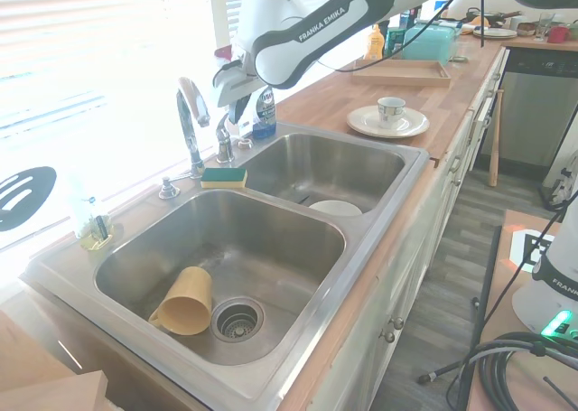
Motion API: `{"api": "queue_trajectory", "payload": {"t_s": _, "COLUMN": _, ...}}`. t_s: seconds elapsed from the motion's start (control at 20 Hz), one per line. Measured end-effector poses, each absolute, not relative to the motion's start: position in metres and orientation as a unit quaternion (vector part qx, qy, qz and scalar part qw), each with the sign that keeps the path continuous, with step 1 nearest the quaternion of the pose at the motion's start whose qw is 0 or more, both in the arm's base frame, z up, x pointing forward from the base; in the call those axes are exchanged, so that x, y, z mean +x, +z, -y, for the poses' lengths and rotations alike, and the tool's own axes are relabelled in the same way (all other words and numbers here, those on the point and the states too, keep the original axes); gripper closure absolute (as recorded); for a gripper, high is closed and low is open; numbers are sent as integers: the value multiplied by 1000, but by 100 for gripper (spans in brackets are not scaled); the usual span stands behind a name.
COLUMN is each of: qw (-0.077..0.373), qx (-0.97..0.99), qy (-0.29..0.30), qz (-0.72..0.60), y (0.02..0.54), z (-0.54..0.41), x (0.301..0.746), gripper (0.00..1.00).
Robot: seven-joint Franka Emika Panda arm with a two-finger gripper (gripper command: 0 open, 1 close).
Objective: Turn on the faucet
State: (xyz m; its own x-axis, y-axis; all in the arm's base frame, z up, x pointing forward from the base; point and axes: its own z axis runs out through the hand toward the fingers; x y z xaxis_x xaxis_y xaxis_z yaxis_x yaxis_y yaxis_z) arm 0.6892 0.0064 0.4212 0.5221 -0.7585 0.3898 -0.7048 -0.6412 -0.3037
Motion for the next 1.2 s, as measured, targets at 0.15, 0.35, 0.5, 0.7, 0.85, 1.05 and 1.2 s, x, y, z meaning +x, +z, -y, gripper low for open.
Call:
{"api": "queue_trajectory", "payload": {"t_s": 0.15, "qw": 53, "qx": -871, "qy": -249, "qz": -421, "y": 420, "z": -6, "x": 689, "gripper": 100}}
{"api": "queue_trajectory", "payload": {"t_s": 0.35, "qw": 45, "qx": -873, "qy": -236, "qz": -424, "y": 406, "z": -3, "x": 683, "gripper": 100}}
{"api": "queue_trajectory", "payload": {"t_s": 0.5, "qw": 25, "qx": -879, "qy": -188, "qz": -436, "y": 387, "z": 2, "x": 675, "gripper": 100}}
{"api": "queue_trajectory", "payload": {"t_s": 0.7, "qw": 8, "qx": -888, "qy": -92, "qz": -450, "y": 367, "z": 5, "x": 660, "gripper": 100}}
{"api": "queue_trajectory", "payload": {"t_s": 0.85, "qw": -10, "qx": -892, "qy": -54, "qz": -449, "y": 370, "z": 2, "x": 646, "gripper": 100}}
{"api": "queue_trajectory", "payload": {"t_s": 1.05, "qw": -19, "qx": -900, "qy": -21, "qz": -434, "y": 371, "z": -11, "x": 601, "gripper": 100}}
{"api": "queue_trajectory", "payload": {"t_s": 1.2, "qw": -19, "qx": -903, "qy": -12, "qz": -428, "y": 377, "z": -16, "x": 562, "gripper": 100}}
